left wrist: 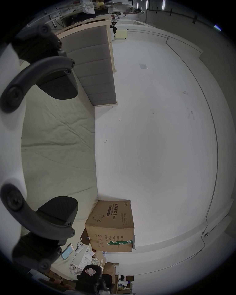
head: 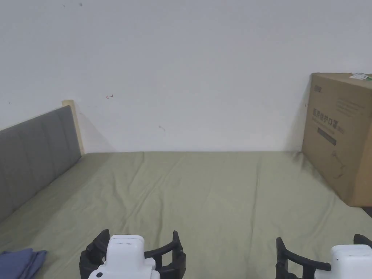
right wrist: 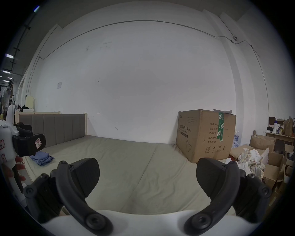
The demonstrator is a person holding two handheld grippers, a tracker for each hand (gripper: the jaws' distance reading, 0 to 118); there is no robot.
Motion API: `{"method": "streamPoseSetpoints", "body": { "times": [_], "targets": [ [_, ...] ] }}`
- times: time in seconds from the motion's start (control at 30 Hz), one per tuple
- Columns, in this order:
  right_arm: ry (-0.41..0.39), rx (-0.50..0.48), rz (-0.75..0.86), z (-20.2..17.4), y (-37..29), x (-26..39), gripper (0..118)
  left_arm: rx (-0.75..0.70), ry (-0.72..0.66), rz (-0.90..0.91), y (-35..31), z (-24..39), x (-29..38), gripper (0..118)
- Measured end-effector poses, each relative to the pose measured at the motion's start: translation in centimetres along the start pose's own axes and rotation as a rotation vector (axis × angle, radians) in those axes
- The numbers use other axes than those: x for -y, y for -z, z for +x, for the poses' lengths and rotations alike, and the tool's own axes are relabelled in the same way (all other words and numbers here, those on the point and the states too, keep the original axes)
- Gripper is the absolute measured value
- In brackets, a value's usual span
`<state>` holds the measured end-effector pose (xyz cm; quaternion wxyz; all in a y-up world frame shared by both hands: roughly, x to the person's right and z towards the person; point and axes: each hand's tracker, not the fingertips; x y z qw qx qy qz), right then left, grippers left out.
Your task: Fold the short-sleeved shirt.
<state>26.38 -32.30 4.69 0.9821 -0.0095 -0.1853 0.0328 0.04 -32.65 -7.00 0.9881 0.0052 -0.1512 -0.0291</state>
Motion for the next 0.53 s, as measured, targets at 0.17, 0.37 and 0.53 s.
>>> {"method": "streamPoseSetpoints", "body": {
  "times": [0.17, 0.37, 0.53],
  "targets": [
    [-0.004, 0.007, 0.012, -0.2, 0.0, 0.0, 118, 0.004, 0.015, -0.004, 0.2, 0.3, 0.0, 118],
    [0.005, 0.01, -0.042, 0.1, 0.8, 0.2, 118, 0.006, 0.009, 0.004, 0.1, 0.2, 0.1, 118],
    [0.009, 0.006, -0.038, 0.3, 0.8, 0.6, 118, 0.004, 0.018, 0.002, 0.4, 0.4, 0.5, 118]
  ]
}}
